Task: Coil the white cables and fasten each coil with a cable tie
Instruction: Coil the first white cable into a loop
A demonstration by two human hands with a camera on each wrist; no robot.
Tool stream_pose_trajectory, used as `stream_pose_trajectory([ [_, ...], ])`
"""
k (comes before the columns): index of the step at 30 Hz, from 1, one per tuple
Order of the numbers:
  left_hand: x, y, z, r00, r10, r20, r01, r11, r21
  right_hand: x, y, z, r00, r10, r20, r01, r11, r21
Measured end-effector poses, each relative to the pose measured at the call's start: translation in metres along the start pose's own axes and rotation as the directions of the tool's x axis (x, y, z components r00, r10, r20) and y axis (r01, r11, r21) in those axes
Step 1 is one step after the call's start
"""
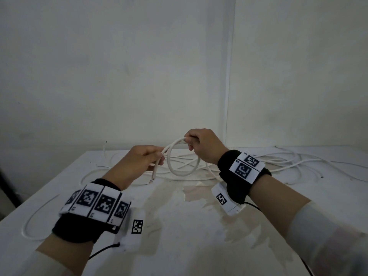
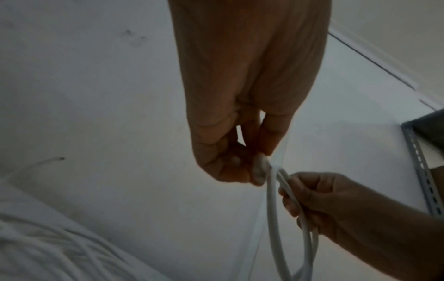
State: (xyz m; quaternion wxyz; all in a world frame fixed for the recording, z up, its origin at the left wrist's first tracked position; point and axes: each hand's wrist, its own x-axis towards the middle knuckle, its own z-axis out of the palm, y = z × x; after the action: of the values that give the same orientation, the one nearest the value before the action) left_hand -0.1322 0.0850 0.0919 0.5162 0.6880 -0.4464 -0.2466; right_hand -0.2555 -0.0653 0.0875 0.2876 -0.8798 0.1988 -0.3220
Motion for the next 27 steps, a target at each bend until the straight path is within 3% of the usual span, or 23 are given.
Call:
stream_pose_trajectory([
  [6,0.003,-0.003,0.020,0.998,0.044,-0.045,-0.054,0.969,-0.242,0.000,0.005,-0.006,0.994,-0.029,-0.105,0.034,0.998,0.046],
  [11,0.006,-0.003,0.030,0.986,0.147,-0.081,-0.154,0.984,-0.092,0.000,0.002,-0.006,0.992,-0.047,-0.119,0.060,0.993,0.102],
  [15,0.003,-0.001,0.036,0.991,0.132,0.004,-0.131,0.981,-0.143,0.000,-0.002,-0.002,0.995,-0.055,-0.083,0.066,0.989,0.131],
  [18,0.005,-0.002,0.038,0.982,0.163,-0.098,-0.170,0.983,-0.075,0.000,-0.004,0.000,0.996,-0.043,-0.084,0.055,0.986,0.156],
  [24,0.013,-0.011,0.024,0.859,0.292,-0.421,-0.239,0.955,0.176,-0.001,-0.009,0.002,0.998,-0.059,-0.011,0.060,0.988,0.144],
  [27,0.014,-0.012,0.022,0.783,0.368,-0.502,-0.248,0.924,0.291,0.000,-0.011,0.002,0.997,-0.072,0.029,0.067,0.987,0.145],
])
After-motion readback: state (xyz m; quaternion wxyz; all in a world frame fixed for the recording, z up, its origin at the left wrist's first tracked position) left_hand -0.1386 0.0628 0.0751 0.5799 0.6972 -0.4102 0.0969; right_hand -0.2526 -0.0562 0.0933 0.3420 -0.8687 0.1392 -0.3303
